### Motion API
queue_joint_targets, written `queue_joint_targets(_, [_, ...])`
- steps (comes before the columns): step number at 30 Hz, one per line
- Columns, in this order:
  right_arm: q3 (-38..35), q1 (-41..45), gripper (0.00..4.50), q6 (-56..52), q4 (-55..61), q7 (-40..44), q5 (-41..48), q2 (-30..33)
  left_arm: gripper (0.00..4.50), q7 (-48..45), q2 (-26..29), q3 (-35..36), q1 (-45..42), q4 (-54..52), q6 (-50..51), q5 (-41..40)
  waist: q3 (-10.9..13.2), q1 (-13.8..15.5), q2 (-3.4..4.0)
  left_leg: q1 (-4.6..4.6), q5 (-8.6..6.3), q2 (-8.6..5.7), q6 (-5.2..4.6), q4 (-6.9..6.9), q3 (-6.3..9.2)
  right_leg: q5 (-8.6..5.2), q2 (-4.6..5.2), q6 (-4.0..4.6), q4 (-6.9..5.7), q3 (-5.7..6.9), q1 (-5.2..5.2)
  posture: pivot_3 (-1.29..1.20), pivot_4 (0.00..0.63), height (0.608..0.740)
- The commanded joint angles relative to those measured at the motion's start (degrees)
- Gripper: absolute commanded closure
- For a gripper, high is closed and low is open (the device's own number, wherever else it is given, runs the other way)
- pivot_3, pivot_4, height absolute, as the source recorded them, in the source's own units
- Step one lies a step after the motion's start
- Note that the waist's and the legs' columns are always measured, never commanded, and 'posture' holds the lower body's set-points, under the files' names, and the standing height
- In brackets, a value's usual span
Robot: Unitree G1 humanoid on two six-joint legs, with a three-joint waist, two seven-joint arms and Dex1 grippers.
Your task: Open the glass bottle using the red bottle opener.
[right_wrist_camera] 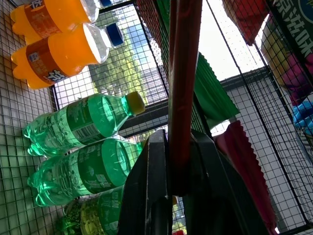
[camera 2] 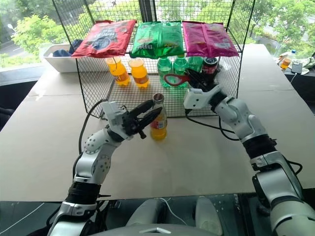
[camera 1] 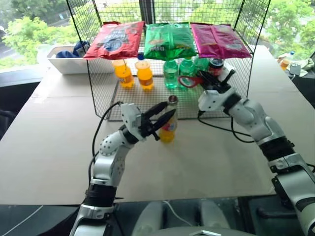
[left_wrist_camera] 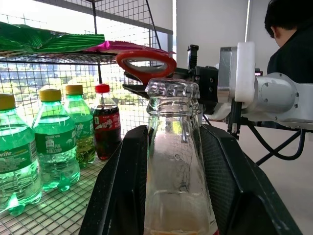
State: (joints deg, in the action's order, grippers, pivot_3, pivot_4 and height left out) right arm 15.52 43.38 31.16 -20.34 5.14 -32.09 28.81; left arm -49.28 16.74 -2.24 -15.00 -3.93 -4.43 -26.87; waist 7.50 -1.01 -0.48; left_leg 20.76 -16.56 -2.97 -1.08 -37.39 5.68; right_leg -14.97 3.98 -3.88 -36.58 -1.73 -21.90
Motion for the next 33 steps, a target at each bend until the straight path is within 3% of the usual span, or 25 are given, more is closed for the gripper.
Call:
queue_joint_targets(1, [-1.82, 1.23, 4.5, -1.03, 4.16, 0.83, 1.74, -0.47, 2.9, 0.01, 0.47, -0.89, 1.36, 1.44, 0.98, 1.91, 0.0, 0.02, 0.0, 0.0, 0.0, 0.0, 0.0, 0.01, 0.0, 0.0, 0.0, 0.0, 0.03, 0.0, 0.0, 0.0, 0.15, 0.74])
queue_joint_targets(20, [-0.23, -11.58, 4.5, -2.92, 5.8, 2.43, 1.85, -1.86, 2.9, -0.13, 0.61, -0.89, 1.37, 1.57, 1.0, 1.95, 0.08, 0.13, 0.09, -0.01, 0.0, 0.0, 0.0, 0.02, -0.02, 0.0, 0.0, -0.01, 0.07, 0.0, 0.04, 0.0, 0.15, 0.74])
queue_joint_targets(33, [-1.45, -12.44, 4.5, -5.35, 10.28, 3.26, 3.74, -4.6, 2.9, -0.48, 0.49, -0.76, 0.51, 2.79, 0.49, 2.11, 0.09, 0.21, 0.1, -0.01, 0.01, 0.02, 0.01, 0.0, -0.03, 0.01, -0.03, -0.01, 0.07, -0.01, 0.04, 0.0, 0.15, 0.74])
